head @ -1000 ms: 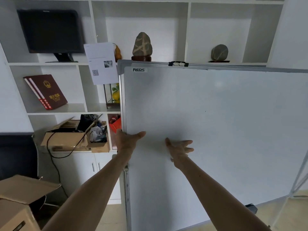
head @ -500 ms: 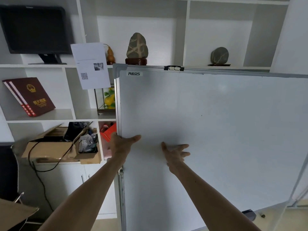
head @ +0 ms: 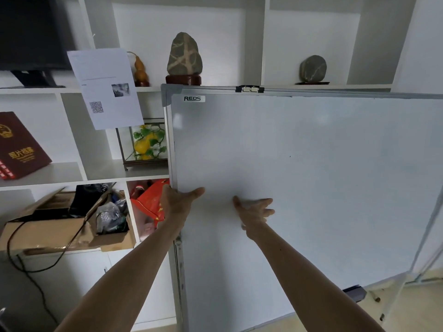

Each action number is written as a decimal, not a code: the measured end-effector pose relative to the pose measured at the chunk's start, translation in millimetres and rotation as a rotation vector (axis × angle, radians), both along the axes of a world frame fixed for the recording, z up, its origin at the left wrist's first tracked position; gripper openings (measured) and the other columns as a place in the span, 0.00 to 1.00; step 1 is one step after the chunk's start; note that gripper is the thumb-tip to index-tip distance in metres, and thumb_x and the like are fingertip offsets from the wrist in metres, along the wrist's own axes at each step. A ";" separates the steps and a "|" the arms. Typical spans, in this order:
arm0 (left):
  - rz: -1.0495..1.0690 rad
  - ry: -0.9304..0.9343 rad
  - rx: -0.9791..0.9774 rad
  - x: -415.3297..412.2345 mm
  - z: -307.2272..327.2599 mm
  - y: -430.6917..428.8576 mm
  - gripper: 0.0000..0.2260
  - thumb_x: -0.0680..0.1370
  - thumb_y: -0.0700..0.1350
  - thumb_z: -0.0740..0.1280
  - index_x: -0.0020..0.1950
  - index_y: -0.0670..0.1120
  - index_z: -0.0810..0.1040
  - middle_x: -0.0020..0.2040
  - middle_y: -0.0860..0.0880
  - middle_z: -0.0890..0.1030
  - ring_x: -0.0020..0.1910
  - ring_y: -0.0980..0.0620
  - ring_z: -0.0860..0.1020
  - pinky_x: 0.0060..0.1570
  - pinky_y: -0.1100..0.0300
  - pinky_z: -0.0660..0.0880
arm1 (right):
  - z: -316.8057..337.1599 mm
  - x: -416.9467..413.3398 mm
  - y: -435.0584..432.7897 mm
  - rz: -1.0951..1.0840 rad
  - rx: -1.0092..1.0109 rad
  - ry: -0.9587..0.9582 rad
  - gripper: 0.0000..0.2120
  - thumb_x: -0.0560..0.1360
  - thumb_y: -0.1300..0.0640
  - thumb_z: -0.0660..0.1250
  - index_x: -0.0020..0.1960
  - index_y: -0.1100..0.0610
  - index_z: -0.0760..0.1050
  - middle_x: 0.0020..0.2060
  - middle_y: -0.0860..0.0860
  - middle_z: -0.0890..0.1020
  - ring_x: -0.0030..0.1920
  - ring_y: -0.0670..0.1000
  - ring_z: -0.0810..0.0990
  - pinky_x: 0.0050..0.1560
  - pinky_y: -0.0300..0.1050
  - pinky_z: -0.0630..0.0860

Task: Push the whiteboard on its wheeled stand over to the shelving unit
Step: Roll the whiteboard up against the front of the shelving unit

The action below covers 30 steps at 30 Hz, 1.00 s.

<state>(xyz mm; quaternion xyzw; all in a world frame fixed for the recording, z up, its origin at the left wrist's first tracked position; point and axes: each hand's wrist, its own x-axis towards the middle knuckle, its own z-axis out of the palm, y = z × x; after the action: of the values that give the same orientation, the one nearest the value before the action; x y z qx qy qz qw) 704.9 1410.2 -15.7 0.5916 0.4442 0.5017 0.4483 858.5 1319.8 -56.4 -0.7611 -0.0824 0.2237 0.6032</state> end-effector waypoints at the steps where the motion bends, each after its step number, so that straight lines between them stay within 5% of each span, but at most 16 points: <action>1: -0.002 -0.001 -0.005 3.8 -0.9 6.3 0.36 0.56 0.53 0.84 0.56 0.40 0.74 0.50 0.43 0.82 0.48 0.43 0.81 0.36 0.57 0.77 | 1.7 1.8 3.1 -0.003 0.003 -0.013 0.55 0.57 0.35 0.75 0.71 0.46 0.46 0.71 0.56 0.53 0.68 0.63 0.66 0.56 0.65 0.79; 9: -0.024 -0.022 0.012 31.0 -4.2 51.4 0.35 0.57 0.50 0.84 0.58 0.39 0.76 0.50 0.44 0.83 0.47 0.45 0.82 0.33 0.63 0.73 | -3.0 23.6 39.6 -0.016 0.034 -0.028 0.58 0.62 0.39 0.77 0.76 0.49 0.41 0.75 0.56 0.50 0.74 0.60 0.58 0.60 0.57 0.74; 15: -0.016 -0.038 0.039 51.0 -5.1 82.0 0.33 0.55 0.47 0.85 0.55 0.39 0.77 0.48 0.43 0.85 0.46 0.43 0.84 0.44 0.50 0.82 | 1.3 40.3 64.5 0.044 0.029 0.020 0.61 0.66 0.37 0.74 0.77 0.49 0.31 0.78 0.53 0.37 0.79 0.59 0.47 0.68 0.62 0.66; 21: -0.055 -0.025 0.061 61.4 -6.3 111.5 0.30 0.56 0.49 0.84 0.54 0.39 0.82 0.47 0.44 0.86 0.45 0.45 0.85 0.40 0.56 0.81 | 0.6 49.5 89.9 0.058 0.050 0.039 0.61 0.67 0.37 0.72 0.77 0.49 0.27 0.78 0.53 0.31 0.80 0.59 0.40 0.76 0.64 0.56; 30: -0.080 0.016 0.064 78.3 -3.3 139.9 0.31 0.55 0.52 0.84 0.54 0.42 0.83 0.47 0.45 0.86 0.46 0.46 0.85 0.44 0.51 0.83 | 2.4 63.4 111.5 0.052 0.049 0.043 0.62 0.67 0.38 0.74 0.77 0.49 0.27 0.78 0.53 0.31 0.80 0.59 0.40 0.74 0.63 0.60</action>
<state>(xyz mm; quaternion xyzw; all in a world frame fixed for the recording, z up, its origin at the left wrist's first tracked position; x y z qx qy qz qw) 783.2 1550.1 -19.0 0.6269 0.4075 0.4926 0.4453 921.9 1431.3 -54.0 -0.7387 -0.0946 0.2537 0.6173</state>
